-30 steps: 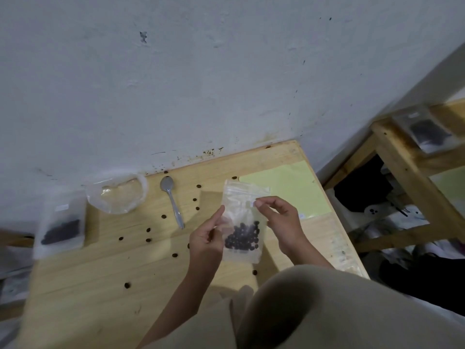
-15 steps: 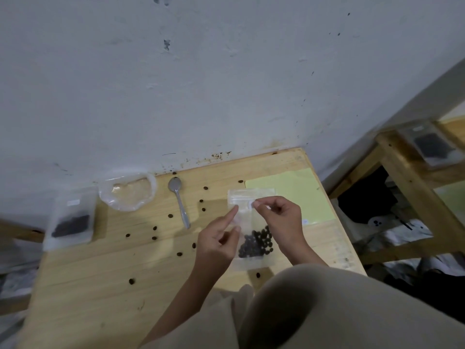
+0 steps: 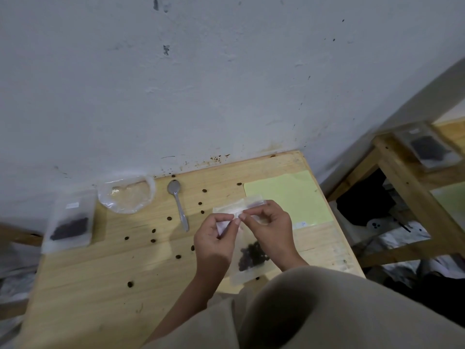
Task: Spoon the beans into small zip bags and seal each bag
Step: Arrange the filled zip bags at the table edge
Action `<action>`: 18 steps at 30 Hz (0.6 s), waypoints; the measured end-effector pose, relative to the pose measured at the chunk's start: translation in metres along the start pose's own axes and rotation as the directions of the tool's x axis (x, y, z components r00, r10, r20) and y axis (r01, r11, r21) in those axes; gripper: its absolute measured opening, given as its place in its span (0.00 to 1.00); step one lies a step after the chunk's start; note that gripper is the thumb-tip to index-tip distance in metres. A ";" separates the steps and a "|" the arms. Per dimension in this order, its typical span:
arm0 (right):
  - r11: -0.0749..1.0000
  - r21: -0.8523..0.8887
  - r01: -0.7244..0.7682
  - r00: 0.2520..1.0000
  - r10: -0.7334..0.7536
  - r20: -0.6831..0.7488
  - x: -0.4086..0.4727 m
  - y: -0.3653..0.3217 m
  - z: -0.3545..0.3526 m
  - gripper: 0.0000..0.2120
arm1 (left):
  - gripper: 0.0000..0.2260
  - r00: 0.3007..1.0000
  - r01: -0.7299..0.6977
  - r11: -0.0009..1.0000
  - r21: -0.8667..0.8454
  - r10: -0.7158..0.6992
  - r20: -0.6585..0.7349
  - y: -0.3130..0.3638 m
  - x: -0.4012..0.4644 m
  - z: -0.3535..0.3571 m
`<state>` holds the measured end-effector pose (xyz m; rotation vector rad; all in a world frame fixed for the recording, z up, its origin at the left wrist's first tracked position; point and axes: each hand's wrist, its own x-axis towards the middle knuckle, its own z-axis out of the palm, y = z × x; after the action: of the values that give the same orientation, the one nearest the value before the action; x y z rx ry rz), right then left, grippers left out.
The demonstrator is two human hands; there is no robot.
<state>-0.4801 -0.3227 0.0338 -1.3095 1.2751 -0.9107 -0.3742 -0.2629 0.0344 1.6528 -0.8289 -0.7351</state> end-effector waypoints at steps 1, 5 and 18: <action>1.000 -0.005 0.010 1.000 -0.010 0.004 0.000 0.000 0.001 0.04 | 0.06 1.000 -0.005 1.000 0.004 0.005 0.001 0.001 0.000 -0.001; 0.999 -0.006 0.051 0.998 -0.051 -0.022 -0.002 0.000 0.003 0.05 | 0.07 0.999 0.033 0.999 -0.011 -0.033 -0.018 0.006 0.002 -0.001; 0.973 0.211 -0.093 0.996 0.094 0.008 -0.004 -0.010 0.004 0.09 | 0.09 0.994 0.110 0.994 -0.023 -0.109 0.010 0.022 0.009 -0.012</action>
<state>-0.4754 -0.3191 0.0435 -1.0737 1.1959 -0.9535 -0.3623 -0.2675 0.0581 1.6850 -0.7372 -0.8256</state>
